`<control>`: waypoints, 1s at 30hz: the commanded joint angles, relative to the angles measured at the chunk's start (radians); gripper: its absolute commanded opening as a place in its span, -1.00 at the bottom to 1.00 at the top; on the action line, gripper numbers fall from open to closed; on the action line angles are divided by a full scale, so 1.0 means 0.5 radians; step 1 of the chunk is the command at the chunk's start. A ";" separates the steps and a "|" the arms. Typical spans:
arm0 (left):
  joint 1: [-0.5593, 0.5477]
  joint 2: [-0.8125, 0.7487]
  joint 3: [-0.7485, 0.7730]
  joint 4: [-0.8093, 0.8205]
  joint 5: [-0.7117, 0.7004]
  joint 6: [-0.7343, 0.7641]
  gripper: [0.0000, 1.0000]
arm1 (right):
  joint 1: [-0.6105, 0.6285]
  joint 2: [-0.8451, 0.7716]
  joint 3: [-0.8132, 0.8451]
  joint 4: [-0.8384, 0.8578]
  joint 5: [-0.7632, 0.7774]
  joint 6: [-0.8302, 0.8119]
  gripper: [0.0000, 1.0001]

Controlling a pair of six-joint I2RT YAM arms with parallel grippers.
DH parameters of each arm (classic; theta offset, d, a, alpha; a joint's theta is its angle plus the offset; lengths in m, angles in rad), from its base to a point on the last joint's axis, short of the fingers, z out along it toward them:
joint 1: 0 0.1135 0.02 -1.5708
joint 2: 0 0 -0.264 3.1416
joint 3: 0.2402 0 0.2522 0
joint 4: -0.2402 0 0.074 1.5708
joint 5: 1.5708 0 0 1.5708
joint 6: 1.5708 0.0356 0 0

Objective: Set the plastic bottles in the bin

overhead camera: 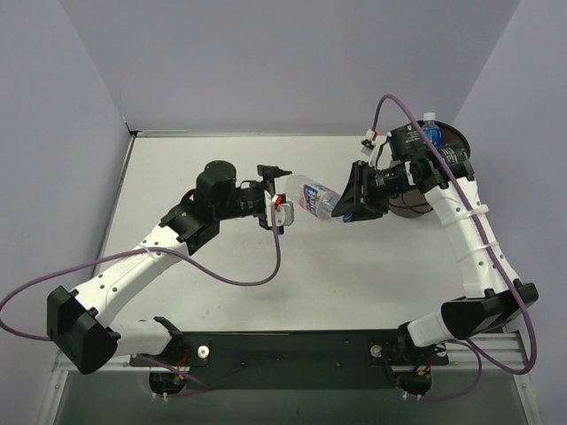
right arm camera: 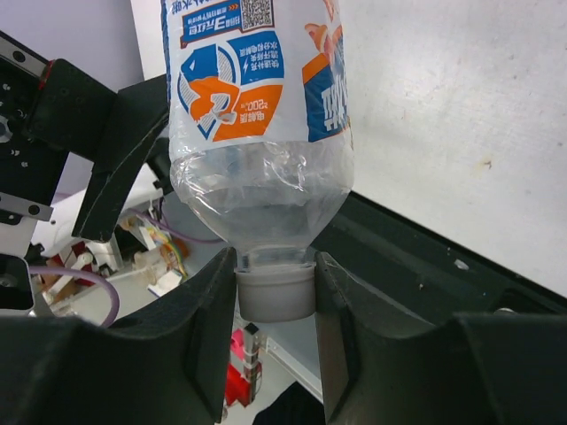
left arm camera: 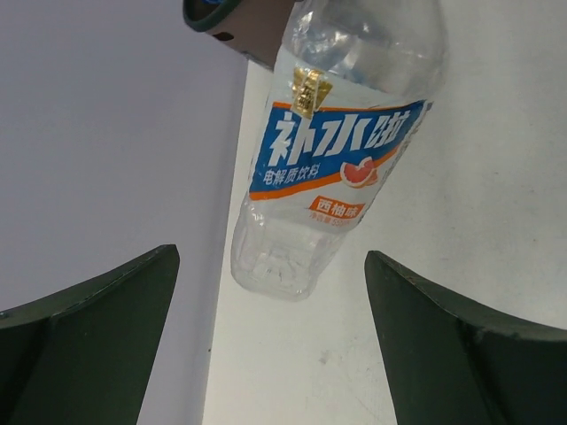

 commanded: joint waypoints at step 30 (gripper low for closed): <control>-0.190 -0.040 -0.302 0.558 0.234 -0.529 -0.75 | 0.199 -0.136 0.145 -0.147 0.149 0.039 0.46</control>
